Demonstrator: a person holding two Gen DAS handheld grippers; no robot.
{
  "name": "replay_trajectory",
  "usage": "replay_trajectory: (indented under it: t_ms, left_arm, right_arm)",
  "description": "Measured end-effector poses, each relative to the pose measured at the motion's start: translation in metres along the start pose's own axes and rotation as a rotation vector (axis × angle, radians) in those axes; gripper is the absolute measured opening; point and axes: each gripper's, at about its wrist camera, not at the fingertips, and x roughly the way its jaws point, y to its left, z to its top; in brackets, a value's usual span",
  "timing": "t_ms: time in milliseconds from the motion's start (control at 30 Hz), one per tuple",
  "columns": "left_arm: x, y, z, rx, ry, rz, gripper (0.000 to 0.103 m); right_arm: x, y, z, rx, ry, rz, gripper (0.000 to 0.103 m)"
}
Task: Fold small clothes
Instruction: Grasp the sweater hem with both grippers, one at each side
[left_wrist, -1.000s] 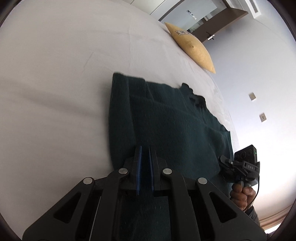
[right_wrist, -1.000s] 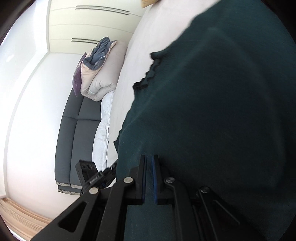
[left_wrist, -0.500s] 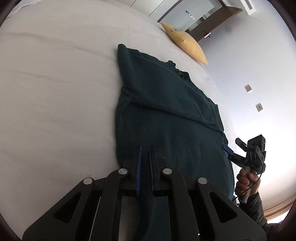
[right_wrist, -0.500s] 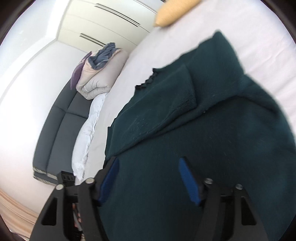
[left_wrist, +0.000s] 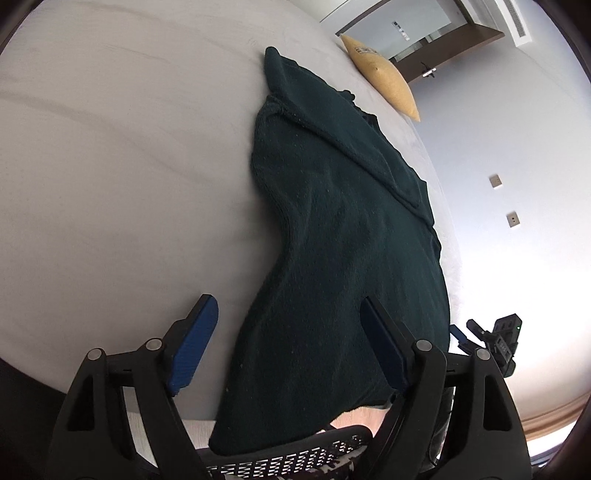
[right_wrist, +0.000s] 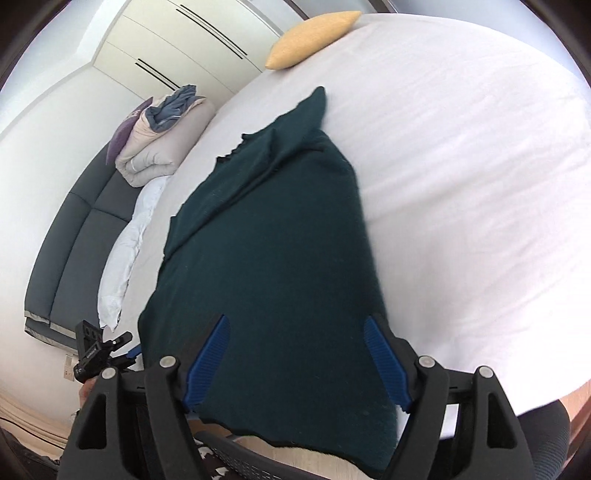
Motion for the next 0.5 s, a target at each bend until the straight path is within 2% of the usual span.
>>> replay_trajectory:
  t_ms: [100, 300, 500]
  left_arm:
    - [-0.005, 0.003, -0.015, -0.012, 0.028, -0.010, 0.079]
    - [-0.012, 0.020, -0.036, -0.083, 0.050, -0.050, 0.079]
    - [-0.014, 0.024, -0.045, -0.089, 0.101, -0.032, 0.079]
  right_arm:
    - [-0.004, -0.014, -0.006, 0.023, -0.004, -0.032, 0.081]
    - [-0.001, -0.020, -0.012, 0.035, 0.036, 0.004, 0.081]
    - [-0.007, -0.021, -0.024, 0.037, 0.064, 0.019, 0.081]
